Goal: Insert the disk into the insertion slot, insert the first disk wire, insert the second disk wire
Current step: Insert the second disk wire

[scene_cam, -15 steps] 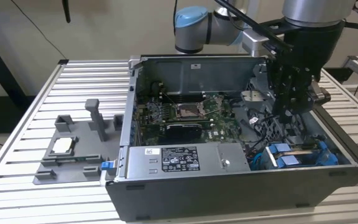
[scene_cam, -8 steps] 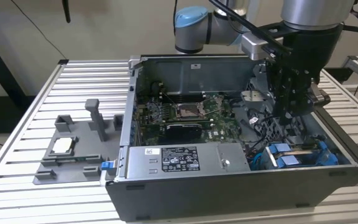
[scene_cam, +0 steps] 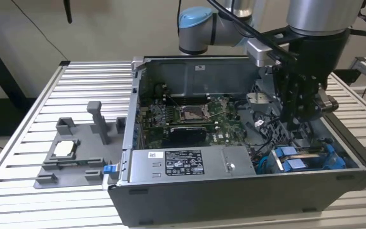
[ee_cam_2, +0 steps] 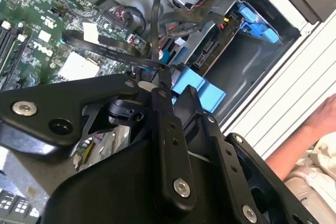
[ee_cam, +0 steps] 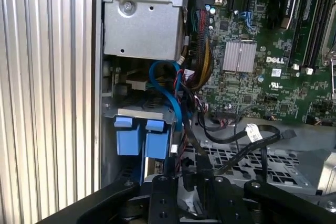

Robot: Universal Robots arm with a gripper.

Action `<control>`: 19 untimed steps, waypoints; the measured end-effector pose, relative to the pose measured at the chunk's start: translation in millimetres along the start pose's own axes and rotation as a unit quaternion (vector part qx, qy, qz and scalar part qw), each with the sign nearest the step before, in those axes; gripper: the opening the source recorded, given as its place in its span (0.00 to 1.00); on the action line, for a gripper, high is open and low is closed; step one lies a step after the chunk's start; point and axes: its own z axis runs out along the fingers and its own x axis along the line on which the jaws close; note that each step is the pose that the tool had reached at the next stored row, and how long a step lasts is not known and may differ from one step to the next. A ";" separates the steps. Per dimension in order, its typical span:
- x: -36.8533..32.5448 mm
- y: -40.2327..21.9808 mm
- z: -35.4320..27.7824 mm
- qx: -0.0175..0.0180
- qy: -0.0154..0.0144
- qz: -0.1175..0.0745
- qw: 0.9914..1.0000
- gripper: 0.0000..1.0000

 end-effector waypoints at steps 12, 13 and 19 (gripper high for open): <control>6.3 -0.3 3.9 0.004 0.000 0.000 1.000 0.16; 8.7 -1.3 4.4 0.003 -0.001 0.000 1.000 0.16; 19.0 -7.0 8.5 0.000 -0.019 0.003 1.000 0.16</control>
